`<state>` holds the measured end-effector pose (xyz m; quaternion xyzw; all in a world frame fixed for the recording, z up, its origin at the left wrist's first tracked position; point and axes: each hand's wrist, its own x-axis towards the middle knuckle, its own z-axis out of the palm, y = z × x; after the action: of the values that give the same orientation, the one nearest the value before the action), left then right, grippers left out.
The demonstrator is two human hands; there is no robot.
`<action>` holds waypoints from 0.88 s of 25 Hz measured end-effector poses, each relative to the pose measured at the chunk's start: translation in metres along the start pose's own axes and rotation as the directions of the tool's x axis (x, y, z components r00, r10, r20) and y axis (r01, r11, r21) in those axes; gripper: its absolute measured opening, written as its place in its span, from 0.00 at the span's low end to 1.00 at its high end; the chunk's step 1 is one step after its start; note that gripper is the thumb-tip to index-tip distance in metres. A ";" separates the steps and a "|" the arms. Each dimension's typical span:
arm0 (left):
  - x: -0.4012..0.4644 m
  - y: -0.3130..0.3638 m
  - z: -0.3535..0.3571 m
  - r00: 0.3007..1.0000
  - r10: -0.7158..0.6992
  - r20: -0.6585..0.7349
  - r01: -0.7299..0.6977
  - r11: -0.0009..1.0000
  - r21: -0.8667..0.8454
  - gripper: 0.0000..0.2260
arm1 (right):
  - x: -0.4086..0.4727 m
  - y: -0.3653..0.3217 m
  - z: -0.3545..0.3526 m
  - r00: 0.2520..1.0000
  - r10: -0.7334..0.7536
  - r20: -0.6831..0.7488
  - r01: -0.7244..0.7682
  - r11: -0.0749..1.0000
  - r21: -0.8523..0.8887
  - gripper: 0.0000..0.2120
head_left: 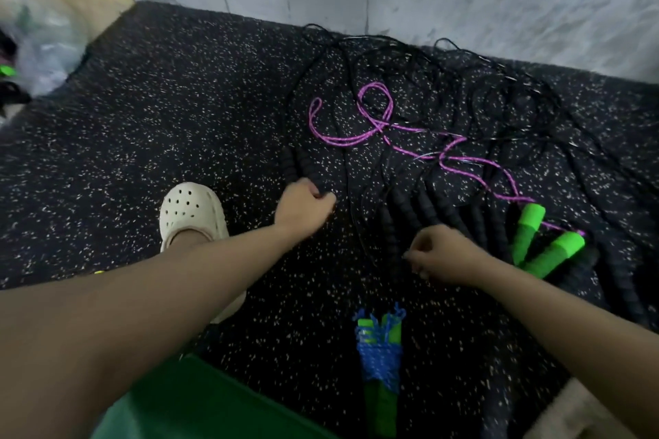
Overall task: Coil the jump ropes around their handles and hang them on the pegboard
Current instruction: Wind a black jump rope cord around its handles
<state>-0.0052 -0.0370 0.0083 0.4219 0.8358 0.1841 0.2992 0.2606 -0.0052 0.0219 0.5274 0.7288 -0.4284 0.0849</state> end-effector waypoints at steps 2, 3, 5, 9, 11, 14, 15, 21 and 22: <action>0.038 0.004 -0.013 0.971 -0.239 -0.029 0.239 0.971 -0.001 0.43 | 0.028 -0.012 -0.016 0.993 -0.052 -0.104 0.052 0.999 0.003 0.06; 0.055 0.006 -0.017 0.952 -0.306 -0.018 0.306 0.951 0.041 0.51 | 0.044 -0.018 -0.017 0.993 -0.046 -0.106 0.053 0.997 0.064 0.05; 0.079 0.009 -0.018 0.932 -0.359 -0.042 0.362 0.925 0.117 0.57 | 0.069 -0.027 -0.012 0.998 -0.024 -0.064 0.036 0.983 0.181 0.05; 0.091 0.007 -0.006 0.934 -0.350 -0.070 0.357 0.921 0.154 0.44 | 0.082 -0.032 -0.010 0.999 -0.046 -0.028 0.050 0.985 0.163 0.05; 0.080 0.000 -0.001 0.944 -0.329 -0.008 0.328 0.940 0.095 0.34 | 0.074 -0.040 -0.024 0.995 -0.090 -0.044 0.095 0.988 0.118 0.05; 0.057 0.006 0.003 0.982 -0.186 -0.007 0.185 0.979 -0.089 0.34 | 0.061 -0.053 -0.029 0.970 -0.156 -0.189 0.196 0.957 0.214 0.06; 0.048 0.014 -0.005 0.993 -0.119 -0.024 0.115 0.985 -0.131 0.33 | 0.057 -0.061 -0.030 0.945 -0.154 -0.288 0.240 0.925 0.294 0.06; -0.006 0.067 -0.069 0.987 0.145 0.063 -0.134 0.979 -0.151 0.29 | 0.014 -0.112 -0.037 0.971 -0.072 -0.228 0.220 0.642 0.734 0.25; -0.015 0.073 -0.079 0.977 0.200 0.078 -0.188 0.972 -0.141 0.28 | 0.009 -0.118 -0.036 0.980 -0.099 -0.174 0.197 0.627 0.754 0.32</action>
<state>-0.0062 -0.0114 0.1142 0.4886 0.7619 0.2483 0.3452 0.1696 0.0175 0.1018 0.4756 0.5223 -0.6712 -0.2248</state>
